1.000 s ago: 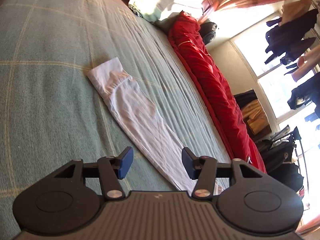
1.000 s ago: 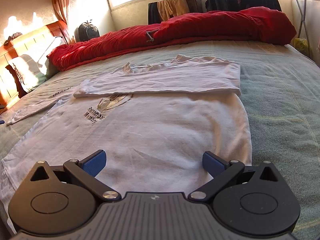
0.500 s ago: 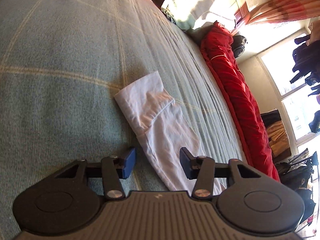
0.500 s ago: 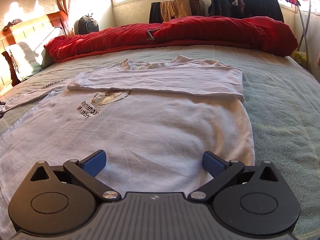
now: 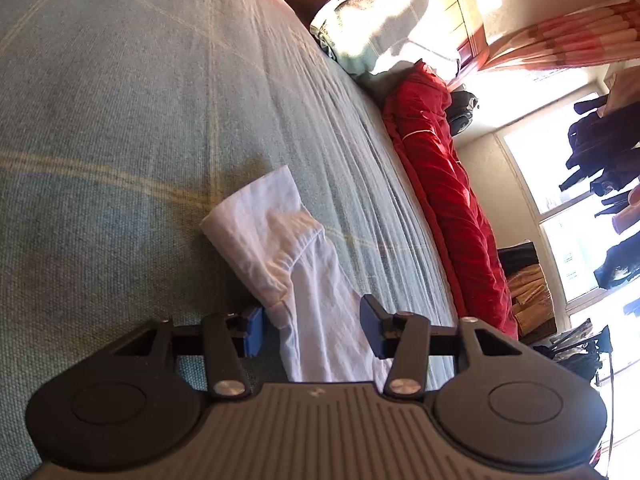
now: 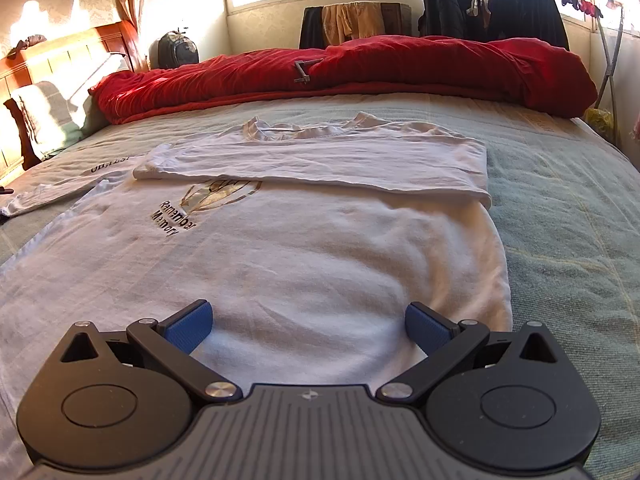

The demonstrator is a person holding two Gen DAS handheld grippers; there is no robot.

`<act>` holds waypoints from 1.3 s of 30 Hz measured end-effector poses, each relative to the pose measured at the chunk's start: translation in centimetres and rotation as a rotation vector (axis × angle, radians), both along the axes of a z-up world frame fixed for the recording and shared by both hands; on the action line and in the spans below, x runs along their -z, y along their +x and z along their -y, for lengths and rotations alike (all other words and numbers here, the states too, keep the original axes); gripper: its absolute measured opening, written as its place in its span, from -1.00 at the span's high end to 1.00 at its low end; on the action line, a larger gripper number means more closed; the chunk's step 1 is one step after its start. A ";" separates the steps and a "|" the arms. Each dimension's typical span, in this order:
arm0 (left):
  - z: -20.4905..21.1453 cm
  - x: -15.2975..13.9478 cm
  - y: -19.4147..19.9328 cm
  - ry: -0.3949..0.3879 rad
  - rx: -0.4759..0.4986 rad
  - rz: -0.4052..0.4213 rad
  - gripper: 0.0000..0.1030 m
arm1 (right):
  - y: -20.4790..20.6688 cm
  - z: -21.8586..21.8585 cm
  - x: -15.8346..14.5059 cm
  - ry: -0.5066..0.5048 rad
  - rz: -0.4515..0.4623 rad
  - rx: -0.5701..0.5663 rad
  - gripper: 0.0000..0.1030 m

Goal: Fold clothes
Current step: 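Roll the left gripper and close it on the 'OH,YES!' sleeve cuff, then lift the held sleeve cuff up off the bed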

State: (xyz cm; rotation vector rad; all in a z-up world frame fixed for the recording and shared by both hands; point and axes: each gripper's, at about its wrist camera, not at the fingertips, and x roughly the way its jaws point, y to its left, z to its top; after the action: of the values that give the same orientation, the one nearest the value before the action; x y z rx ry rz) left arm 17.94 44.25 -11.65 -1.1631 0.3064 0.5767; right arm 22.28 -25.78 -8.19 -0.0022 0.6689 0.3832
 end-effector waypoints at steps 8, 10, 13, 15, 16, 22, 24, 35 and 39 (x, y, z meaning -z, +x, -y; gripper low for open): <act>0.0 0.9 1.0 -0.010 -0.024 0.081 -0.04 | -0.1 -0.2 0.0 -0.012 0.001 0.000 -1.00; 0.0 0.9 1.2 0.013 -0.011 0.071 -0.04 | -0.1 -0.2 0.0 -0.012 0.002 0.000 -1.00; -1.0 0.9 2.0 -0.010 -0.061 0.078 -0.06 | -0.1 -0.3 0.1 -0.014 0.003 0.001 -1.00; -1.2 0.7 2.7 0.017 -0.063 0.051 -0.08 | 0.0 -0.3 0.1 -0.017 0.003 0.001 -1.00; -1.0 0.5 3.0 0.034 -0.060 0.037 -0.08 | 0.0 -0.3 0.1 -0.017 0.003 0.001 -1.00; 0.2 0.0 3.2 0.130 -0.040 -0.085 0.52 | 0.0 -0.3 0.0 -0.017 0.004 0.001 -1.00; 0.5 -0.5 3.6 0.146 -0.040 -0.138 0.73 | -0.1 -0.4 0.0 -0.019 0.004 0.001 -1.00; 3.4 -6.1 5.8 0.244 0.052 -0.223 0.80 | -0.3 -0.4 -0.1 -0.024 0.006 0.000 -1.00; 5.1 -8.4 6.7 0.280 0.109 -0.209 0.80 | -0.4 -0.4 -0.2 -0.028 0.008 -0.001 -1.00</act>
State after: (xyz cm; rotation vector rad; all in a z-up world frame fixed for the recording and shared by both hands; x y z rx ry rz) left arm 24.61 39.12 -3.30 -0.8130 0.4494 0.6245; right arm 21.86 -25.41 -8.00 -0.0306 0.6666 0.3742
